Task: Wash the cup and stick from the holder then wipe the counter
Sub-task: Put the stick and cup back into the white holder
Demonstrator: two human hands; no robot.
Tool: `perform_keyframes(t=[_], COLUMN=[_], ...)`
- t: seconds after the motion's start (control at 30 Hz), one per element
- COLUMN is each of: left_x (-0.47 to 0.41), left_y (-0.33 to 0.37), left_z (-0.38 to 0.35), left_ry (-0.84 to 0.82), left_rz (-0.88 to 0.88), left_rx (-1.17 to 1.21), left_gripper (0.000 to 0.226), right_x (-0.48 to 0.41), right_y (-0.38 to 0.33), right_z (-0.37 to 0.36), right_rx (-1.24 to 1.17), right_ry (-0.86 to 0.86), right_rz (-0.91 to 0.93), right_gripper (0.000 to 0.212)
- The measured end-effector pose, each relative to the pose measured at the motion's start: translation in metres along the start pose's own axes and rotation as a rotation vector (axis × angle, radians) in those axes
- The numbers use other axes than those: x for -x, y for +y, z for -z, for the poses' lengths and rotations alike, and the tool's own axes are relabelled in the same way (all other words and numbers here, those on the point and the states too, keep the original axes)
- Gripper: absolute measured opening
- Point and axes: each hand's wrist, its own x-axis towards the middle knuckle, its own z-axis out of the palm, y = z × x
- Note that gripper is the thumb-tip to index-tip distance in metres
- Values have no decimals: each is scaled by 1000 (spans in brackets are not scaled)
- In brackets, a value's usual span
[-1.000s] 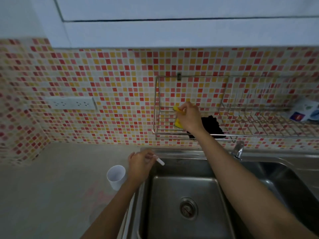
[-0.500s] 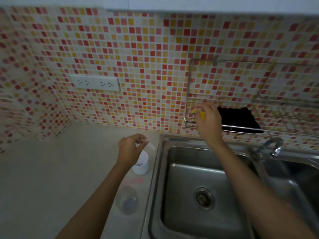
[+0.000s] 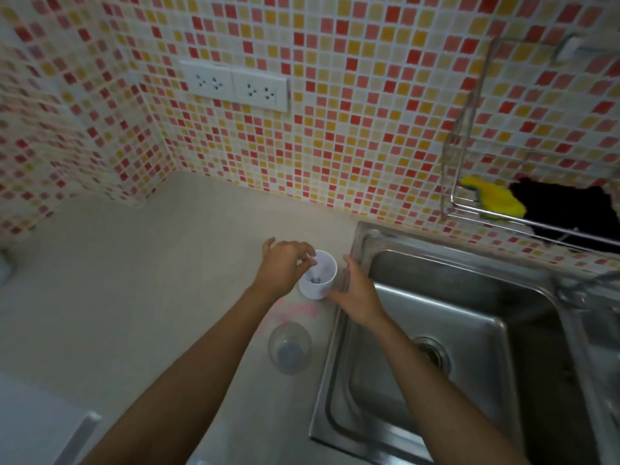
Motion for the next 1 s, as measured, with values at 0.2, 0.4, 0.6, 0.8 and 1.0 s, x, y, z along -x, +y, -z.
perform_keyframes(t=[0.2, 0.4, 0.6, 0.8, 1.0], left_x=[-7, -11, -18, -17, -17], left_y=[-3, -1, -2, -3, -8], left_z=[-9, -5, -9, -16, -14], left_ry=[-32, -48, -88, -49, -42], left_rz=[-18, -65, -84, -77, -53], left_rx=[-21, -108, -163, -94, -77], left_gripper=[18, 21, 23, 21, 22], right_x=[-6, -5, -10, -13, -15], right_y=[-5, -5, -8, -10, -7], right_z=[-10, -17, -22, -26, -26], right_rx=[-93, -96, -81, -81, -65], right_ry=[-2, -21, 1, 4, 2], right_rz=[40, 75, 56, 55, 62], right_gripper=[78, 78, 75, 78, 73])
